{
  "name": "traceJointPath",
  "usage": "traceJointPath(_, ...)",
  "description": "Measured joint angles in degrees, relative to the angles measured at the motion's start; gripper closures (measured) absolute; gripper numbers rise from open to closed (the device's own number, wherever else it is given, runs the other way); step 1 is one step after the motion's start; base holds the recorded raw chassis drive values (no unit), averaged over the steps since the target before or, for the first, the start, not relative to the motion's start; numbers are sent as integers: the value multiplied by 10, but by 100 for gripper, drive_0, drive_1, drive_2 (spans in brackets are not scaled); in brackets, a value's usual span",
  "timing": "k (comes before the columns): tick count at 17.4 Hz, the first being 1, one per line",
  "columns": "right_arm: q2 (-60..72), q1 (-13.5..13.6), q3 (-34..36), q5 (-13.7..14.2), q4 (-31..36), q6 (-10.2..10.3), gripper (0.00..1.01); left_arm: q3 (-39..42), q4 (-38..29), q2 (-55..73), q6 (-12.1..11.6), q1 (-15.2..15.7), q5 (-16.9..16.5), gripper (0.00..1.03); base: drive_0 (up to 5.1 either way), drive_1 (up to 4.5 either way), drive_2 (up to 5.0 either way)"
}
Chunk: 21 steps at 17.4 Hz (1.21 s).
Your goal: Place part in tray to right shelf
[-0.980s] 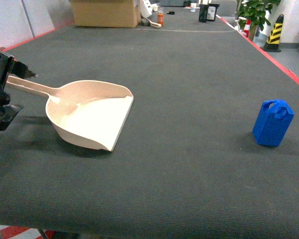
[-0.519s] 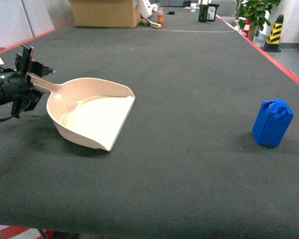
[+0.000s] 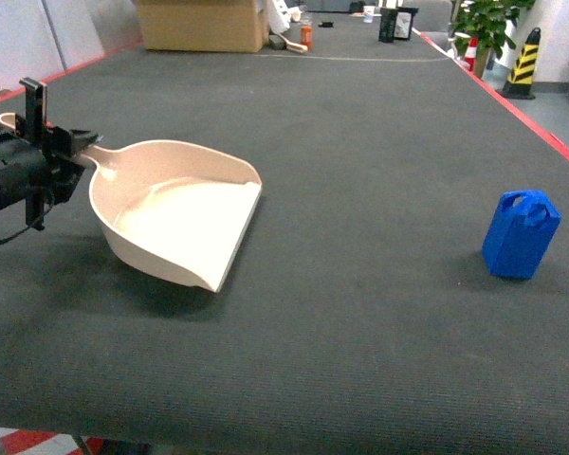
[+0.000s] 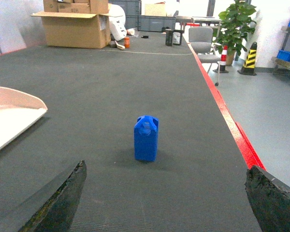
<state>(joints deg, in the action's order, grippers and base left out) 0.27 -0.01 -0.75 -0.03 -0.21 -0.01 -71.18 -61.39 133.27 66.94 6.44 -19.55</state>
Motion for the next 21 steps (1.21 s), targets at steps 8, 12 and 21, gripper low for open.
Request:
traceJointPath(8, 0, 0, 0, 0, 0, 0, 3, 137, -123, -159, 72, -122, 2, 86, 0, 0, 0)
traceJointPath(12, 0, 0, 0, 0, 0, 0, 3, 172, -120, -160, 98, -193, 10, 86, 0, 0, 0)
traceJointPath(21, 0, 0, 0, 0, 0, 0, 3, 171, -119, -168, 141, -228, 26, 86, 0, 0, 0)
